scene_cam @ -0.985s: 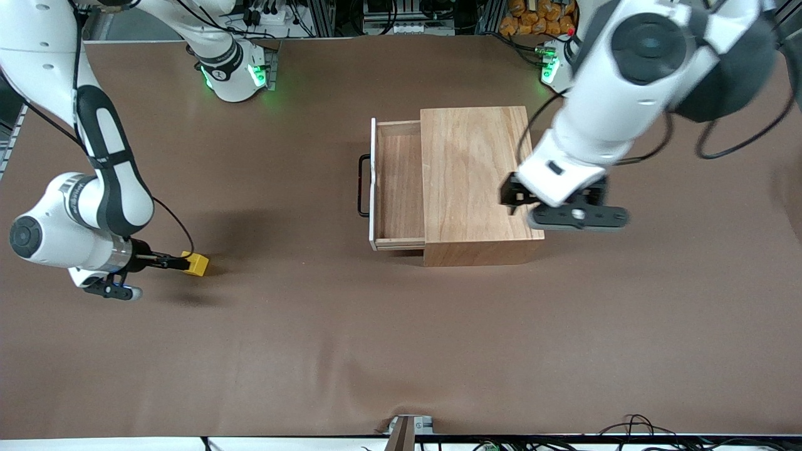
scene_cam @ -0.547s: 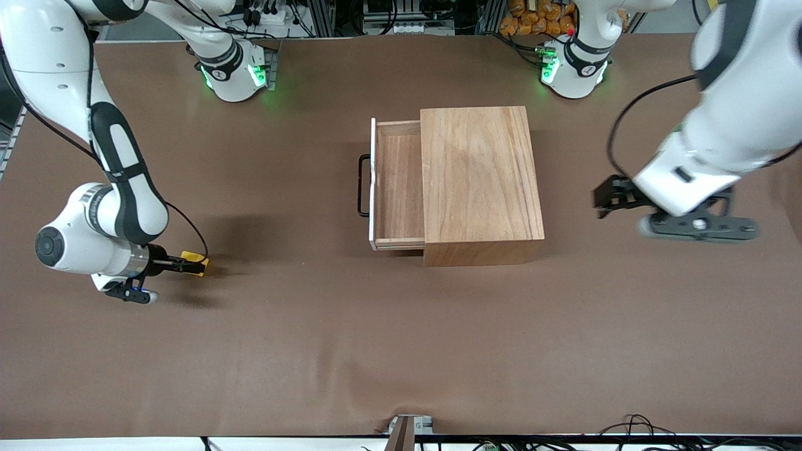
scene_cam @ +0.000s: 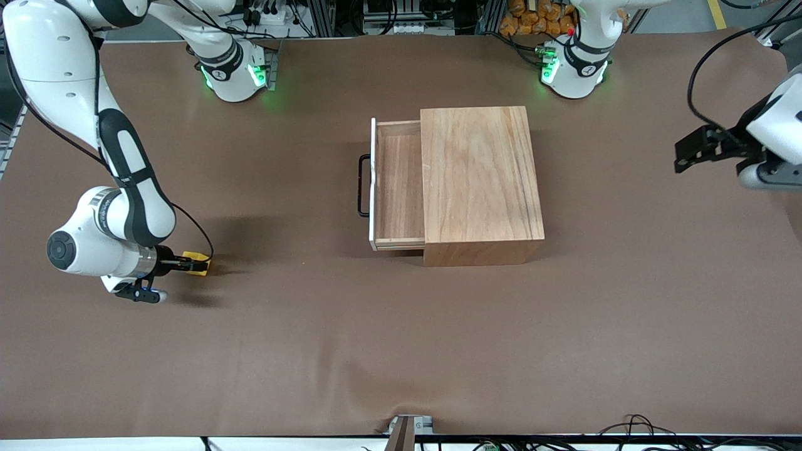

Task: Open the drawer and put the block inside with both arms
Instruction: 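Carry the yellow cube with the right gripper into the open drawer, then open the right gripper to release the cube and draw back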

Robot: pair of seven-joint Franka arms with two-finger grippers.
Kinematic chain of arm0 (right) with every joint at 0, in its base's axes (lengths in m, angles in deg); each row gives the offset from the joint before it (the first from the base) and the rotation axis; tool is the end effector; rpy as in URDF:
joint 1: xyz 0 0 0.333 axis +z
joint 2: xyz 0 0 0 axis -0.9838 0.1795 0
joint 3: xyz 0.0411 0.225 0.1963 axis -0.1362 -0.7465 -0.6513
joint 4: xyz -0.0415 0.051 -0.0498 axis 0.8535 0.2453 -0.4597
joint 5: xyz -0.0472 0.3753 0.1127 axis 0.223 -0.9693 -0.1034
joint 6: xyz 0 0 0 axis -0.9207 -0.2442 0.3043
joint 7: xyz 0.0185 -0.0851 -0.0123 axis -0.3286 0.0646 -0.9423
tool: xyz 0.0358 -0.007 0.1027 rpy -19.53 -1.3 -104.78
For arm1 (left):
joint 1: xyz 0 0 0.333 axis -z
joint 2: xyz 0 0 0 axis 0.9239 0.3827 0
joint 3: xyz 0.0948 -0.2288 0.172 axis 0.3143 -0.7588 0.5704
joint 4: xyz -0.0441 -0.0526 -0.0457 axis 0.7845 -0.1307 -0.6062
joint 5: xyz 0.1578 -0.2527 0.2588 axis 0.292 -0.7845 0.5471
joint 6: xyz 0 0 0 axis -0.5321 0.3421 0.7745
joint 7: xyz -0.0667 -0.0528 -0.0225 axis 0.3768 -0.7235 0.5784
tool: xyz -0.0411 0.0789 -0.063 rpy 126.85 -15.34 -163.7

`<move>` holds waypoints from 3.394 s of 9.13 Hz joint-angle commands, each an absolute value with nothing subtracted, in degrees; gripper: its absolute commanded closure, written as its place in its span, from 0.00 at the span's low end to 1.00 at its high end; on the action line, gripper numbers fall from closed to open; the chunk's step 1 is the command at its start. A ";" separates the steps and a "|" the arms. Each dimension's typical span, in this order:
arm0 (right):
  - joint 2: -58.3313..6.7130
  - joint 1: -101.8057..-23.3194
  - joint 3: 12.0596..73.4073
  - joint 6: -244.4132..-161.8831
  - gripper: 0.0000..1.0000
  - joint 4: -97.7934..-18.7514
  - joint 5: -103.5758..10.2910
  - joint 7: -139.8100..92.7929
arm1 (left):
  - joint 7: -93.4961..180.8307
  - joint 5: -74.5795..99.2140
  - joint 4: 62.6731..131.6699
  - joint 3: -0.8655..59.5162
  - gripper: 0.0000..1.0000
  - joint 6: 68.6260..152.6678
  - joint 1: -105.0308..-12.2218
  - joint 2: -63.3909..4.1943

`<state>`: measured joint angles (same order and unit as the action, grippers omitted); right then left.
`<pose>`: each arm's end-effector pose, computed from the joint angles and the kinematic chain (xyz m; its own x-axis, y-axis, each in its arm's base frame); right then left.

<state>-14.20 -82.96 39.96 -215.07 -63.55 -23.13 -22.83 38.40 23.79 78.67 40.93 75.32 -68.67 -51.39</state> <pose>0.6175 -0.0559 0.1697 0.9696 -0.1418 -0.1995 -0.1725 -0.9741 -0.1460 0.5590 -0.0459 0.6316 0.9961 -0.0684 -0.0561 -0.0705 -0.9968 -0.0365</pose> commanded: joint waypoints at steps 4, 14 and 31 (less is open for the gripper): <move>-21.06 -78.28 39.92 -186.58 1.00 -48.51 -21.31 -19.13 | 40.03 22.80 86.58 45.09 0.00 75.83 -67.15 -60.32; -20.80 -39.34 40.01 -195.79 1.00 -42.13 -24.92 -59.98 | 38.80 19.29 87.64 50.99 0.00 79.09 -65.30 -60.41; -39.39 -60.37 41.24 -182.89 0.00 -49.12 -19.92 -44.09 | 38.71 22.62 85.35 50.20 0.00 77.07 -65.13 -59.09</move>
